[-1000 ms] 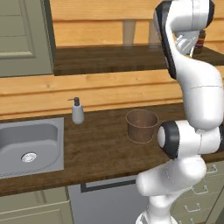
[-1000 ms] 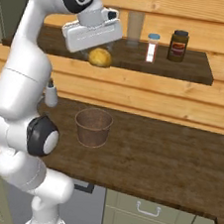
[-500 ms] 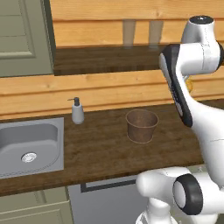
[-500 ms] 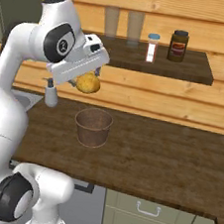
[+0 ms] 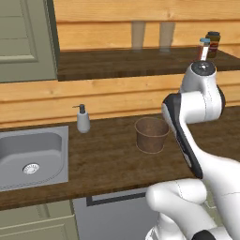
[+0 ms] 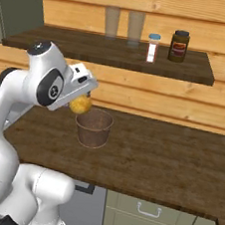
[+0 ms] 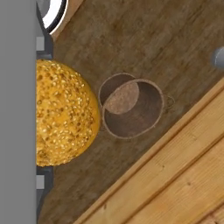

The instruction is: Open the cabinet, pick up the bread from the cabinet and place it in the basket. Then move the basket to the dining counter.

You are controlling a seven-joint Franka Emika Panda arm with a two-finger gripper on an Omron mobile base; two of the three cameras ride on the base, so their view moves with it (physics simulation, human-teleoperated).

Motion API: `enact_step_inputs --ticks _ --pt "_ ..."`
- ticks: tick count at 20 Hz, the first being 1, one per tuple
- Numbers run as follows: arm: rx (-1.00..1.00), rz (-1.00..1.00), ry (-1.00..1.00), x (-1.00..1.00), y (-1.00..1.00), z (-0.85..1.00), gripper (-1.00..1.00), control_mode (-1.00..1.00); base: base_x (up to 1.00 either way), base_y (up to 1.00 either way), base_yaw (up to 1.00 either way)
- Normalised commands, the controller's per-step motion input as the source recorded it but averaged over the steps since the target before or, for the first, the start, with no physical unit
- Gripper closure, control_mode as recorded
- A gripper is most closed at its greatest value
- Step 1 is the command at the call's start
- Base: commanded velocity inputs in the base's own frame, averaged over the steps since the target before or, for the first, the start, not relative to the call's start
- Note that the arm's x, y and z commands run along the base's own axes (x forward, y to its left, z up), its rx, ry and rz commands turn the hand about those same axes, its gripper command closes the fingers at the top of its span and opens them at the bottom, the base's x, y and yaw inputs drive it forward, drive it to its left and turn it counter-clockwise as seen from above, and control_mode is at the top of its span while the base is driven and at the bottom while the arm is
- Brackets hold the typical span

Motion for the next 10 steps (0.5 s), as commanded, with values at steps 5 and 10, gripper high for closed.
enact_step_inputs --ticks 5,10 --pt "0.0 0.0 0.04 0.41 0.18 -0.52 1.0 -1.0 0.0 0.0 0.0" --pt "0.0 0.0 0.0 0.52 0.0 -0.35 1.0 -1.0 0.0 0.0 0.0"
